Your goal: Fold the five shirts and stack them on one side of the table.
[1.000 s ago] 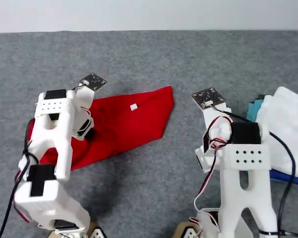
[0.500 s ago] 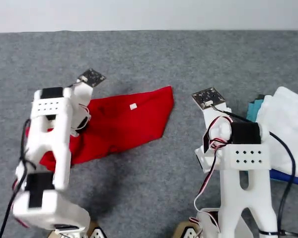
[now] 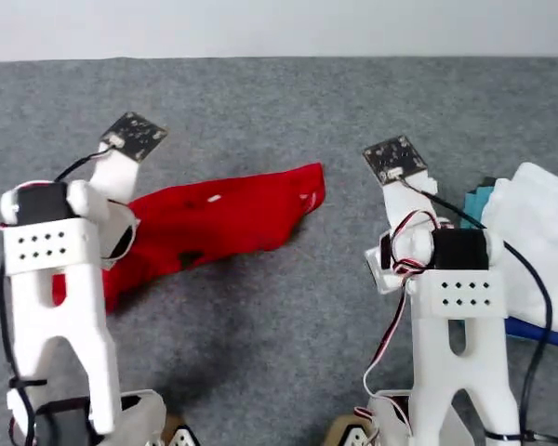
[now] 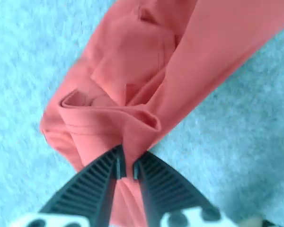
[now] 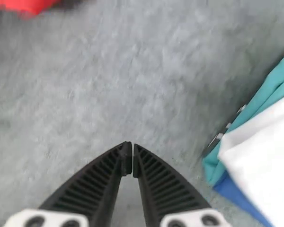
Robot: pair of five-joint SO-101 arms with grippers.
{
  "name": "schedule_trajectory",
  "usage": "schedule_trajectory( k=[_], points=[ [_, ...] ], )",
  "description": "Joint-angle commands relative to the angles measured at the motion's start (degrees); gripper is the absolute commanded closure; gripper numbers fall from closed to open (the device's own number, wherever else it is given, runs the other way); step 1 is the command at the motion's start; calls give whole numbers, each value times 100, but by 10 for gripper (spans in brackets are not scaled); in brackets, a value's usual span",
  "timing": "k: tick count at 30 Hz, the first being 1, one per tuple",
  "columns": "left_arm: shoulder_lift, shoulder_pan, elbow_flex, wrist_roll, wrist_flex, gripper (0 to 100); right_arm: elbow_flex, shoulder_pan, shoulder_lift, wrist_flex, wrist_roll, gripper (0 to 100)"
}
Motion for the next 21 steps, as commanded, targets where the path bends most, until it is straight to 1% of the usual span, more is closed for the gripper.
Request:
schedule_trajectory(
  k=[1,6,8,12,17,21],
  points=[
    [-264,-281,163,-26,123,994,-26,-233,-4,-497,-62,989],
    [-264,-448,637,-26,141,991,-176,-725,743,-637,-70,989],
    [-264,-448,813,-26,149,991,-404,-919,1051,-637,-246,989],
    [-264,-448,1156,-26,141,986,-1257,-1209,1833,-646,-571,987],
    [-264,-448,1420,-9,-44,919,-2426,-1473,3046,-505,-580,987],
    [-229,-448,1552,-18,-413,938,-3411,-1675,3785,-84,-589,987]
  ],
)
